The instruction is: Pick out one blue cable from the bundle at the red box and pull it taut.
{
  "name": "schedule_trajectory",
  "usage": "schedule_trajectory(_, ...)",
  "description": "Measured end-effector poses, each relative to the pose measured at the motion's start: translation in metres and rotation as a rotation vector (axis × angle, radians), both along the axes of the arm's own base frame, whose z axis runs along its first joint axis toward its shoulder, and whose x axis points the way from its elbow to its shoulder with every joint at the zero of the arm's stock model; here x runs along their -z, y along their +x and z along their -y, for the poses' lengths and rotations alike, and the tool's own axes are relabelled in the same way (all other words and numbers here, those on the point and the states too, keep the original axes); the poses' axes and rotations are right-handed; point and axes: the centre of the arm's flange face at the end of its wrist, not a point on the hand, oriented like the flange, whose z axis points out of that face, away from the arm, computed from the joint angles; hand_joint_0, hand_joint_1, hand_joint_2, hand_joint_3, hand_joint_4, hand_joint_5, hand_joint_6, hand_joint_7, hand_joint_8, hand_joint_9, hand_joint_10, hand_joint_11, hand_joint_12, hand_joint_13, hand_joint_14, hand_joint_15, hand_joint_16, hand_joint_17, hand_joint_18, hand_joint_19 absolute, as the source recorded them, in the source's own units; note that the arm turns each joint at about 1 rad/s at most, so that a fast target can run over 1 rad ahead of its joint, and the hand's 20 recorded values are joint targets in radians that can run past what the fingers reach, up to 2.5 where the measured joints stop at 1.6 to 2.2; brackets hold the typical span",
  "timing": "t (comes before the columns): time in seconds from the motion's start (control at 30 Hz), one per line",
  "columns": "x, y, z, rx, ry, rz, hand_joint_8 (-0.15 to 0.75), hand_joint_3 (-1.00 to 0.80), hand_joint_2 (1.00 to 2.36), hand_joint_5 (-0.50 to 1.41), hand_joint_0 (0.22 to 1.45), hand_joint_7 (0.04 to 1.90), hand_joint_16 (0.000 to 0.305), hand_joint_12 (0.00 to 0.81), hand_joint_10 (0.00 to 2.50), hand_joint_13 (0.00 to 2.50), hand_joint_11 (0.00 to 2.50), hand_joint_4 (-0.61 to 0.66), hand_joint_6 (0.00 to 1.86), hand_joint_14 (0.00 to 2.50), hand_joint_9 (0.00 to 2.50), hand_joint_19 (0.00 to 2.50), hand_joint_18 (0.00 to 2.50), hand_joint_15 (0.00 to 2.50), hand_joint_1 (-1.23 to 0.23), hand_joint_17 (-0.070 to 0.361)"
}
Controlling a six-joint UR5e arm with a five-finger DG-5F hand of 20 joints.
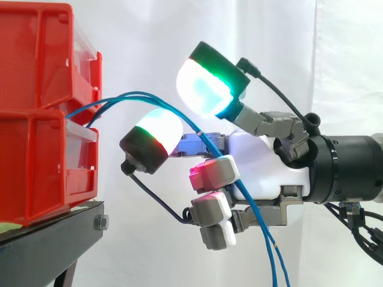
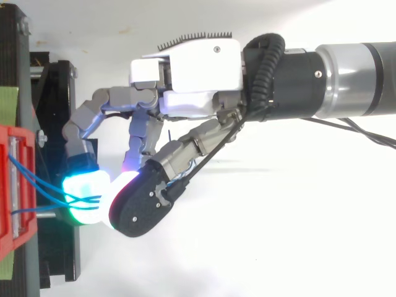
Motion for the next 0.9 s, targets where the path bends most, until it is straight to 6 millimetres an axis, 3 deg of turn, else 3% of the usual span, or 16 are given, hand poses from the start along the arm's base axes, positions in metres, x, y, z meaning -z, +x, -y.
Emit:
schedule_trajectory(0.2, 0.0000, 0.0000, -0.0004, -0.001, 0.000, 0.000, 0.294, -0.23, 1.02, -0.08, 0.62, 1.01, 0.051, 0.361, 0.04, 1.15, 0.88, -0.02, 0.90, 0.03, 1.24, 0.65, 1.04, 0.67, -0.87, 0.114)
schedule_trajectory(0.3, -0.0002, 0.0000, -0.0005, -0.001, 0.000, 0.000, 0.299, -0.22, 1.02, -0.09, 0.67, 1.07, 0.051, 0.358, 0.04, 1.16, 0.88, 0.01, 0.91, 0.03, 1.24, 0.64, 1.05, 0.66, -0.92, 0.114)
schedule_trajectory(0.43, -0.0003, 0.0000, -0.0005, -0.002, 0.000, 0.000, 0.300, -0.35, 1.02, -0.09, 0.75, 1.29, 0.050, 0.351, 0.04, 1.16, 0.89, -0.02, 0.91, 0.03, 1.25, 0.63, 1.05, 0.67, -0.94, 0.113)
schedule_trajectory(0.5, -0.0002, -0.0001, -0.0005, -0.002, 0.000, 0.000, 0.297, -0.50, 1.00, -0.09, 0.80, 1.35, 0.049, 0.347, 0.04, 1.16, 0.89, -0.05, 0.92, 0.03, 1.26, 0.63, 1.05, 0.67, -0.94, 0.111)
schedule_trajectory(0.67, 0.0002, -0.0005, -0.0002, -0.005, 0.000, -0.004, 0.298, -0.50, 1.00, -0.09, 0.75, 1.21, 0.048, 0.338, 0.04, 1.17, 0.89, -0.15, 0.95, 0.03, 1.28, 0.61, 1.07, 0.67, -0.95, 0.109)
schedule_trajectory(0.9, 0.0004, -0.0006, 0.0001, -0.006, 0.000, -0.004, 0.295, -0.50, 1.00, -0.08, 0.68, 1.20, 0.048, 0.340, 0.04, 1.19, 0.90, -0.16, 0.95, 0.03, 1.32, 0.63, 1.08, 0.67, -0.95, 0.108)
